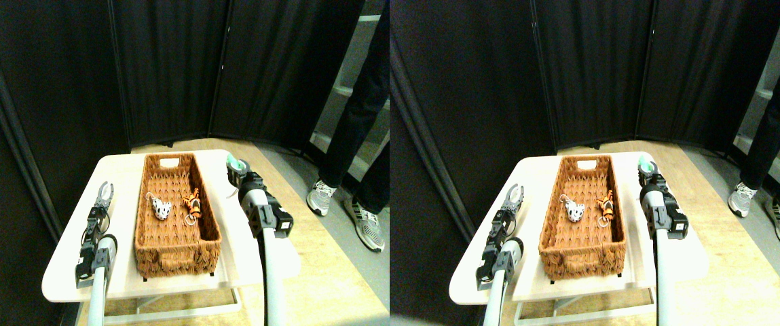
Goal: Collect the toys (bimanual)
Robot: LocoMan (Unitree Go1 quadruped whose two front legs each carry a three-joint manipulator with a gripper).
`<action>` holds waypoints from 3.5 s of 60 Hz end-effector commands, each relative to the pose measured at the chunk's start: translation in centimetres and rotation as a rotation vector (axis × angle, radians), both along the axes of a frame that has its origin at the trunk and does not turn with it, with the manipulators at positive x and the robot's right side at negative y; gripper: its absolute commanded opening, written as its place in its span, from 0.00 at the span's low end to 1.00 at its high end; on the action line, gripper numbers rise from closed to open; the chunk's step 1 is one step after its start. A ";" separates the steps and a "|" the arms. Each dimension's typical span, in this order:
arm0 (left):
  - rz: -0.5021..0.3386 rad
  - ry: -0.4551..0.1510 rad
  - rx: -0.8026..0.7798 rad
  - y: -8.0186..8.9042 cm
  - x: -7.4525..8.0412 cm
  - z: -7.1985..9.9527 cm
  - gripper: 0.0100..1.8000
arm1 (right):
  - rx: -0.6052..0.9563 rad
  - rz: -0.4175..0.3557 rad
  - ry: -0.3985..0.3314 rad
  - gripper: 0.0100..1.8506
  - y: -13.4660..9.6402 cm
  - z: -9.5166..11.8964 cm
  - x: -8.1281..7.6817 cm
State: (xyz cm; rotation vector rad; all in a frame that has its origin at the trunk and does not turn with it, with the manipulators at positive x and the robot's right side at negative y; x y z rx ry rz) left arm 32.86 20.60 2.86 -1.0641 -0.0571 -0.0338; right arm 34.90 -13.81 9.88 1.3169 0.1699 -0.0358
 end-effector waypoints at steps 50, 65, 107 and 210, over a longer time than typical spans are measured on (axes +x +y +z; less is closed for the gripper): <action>0.042 -0.093 0.039 0.1 -1.3 2.9 0.00 | 0.118 0.286 -0.004 0.00 10.8 0.5 -0.8; 0.065 -0.111 0.042 0.5 -1.5 2.8 0.00 | 0.110 0.315 0.056 0.01 11.3 -1.4 -0.6; 0.026 -0.092 0.029 0.6 -0.9 2.2 0.00 | 0.022 0.128 -0.104 0.08 4.2 2.8 0.4; -0.134 0.098 -0.160 -3.8 -4.5 0.7 0.36 | 0.045 -0.150 -0.057 0.00 -0.7 -2.9 0.7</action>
